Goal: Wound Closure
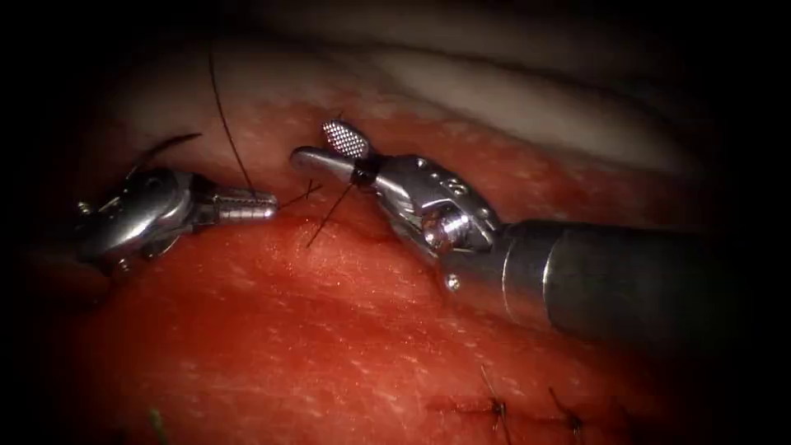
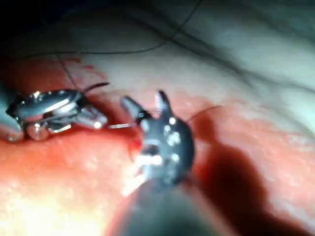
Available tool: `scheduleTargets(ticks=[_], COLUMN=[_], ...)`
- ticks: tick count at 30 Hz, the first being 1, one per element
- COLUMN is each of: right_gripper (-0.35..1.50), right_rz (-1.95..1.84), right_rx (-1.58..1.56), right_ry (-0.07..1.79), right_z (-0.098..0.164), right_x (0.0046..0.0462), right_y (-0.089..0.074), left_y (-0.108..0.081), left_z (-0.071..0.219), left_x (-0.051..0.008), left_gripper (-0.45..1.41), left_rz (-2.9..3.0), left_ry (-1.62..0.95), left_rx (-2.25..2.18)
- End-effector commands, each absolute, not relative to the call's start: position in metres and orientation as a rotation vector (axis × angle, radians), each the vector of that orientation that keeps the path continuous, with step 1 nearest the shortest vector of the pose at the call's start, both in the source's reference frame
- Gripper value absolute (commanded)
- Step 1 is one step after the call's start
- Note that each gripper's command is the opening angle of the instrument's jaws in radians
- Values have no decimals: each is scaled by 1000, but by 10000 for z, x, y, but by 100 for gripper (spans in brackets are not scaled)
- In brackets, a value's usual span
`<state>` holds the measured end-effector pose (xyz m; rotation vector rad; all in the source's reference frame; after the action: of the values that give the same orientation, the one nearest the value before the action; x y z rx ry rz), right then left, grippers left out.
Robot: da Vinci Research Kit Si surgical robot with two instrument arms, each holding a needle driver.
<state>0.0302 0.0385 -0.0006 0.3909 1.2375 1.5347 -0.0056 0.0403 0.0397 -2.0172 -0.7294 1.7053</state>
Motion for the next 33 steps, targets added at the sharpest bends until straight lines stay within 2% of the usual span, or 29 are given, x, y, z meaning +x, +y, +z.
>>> scheduleTargets(ticks=[1, 14, 25, 33], right_gripper=[44, 47, 52, 62], right_rz=[1573, 1755, 1797, 1825], right_rx=[399, 479, 483, 494], right_ry=[1202, 1052, 1011, 970], right_z=[4, 53, 88, 108], right_x=[311, 317, 323, 333], right_y=[389, 397, 399, 396], left_y=[400, 443, 457, 457], left_z=[400, 419, 462, 465], left_x=[-64, -92, -86, -86], left_gripper=[-35, -35, -35, -35], left_rz=[1706, 1751, 1783, 1781], left_ry=[-729, -698, -653, -657], left_rx=[-2018, -1990, -1963, -1960])
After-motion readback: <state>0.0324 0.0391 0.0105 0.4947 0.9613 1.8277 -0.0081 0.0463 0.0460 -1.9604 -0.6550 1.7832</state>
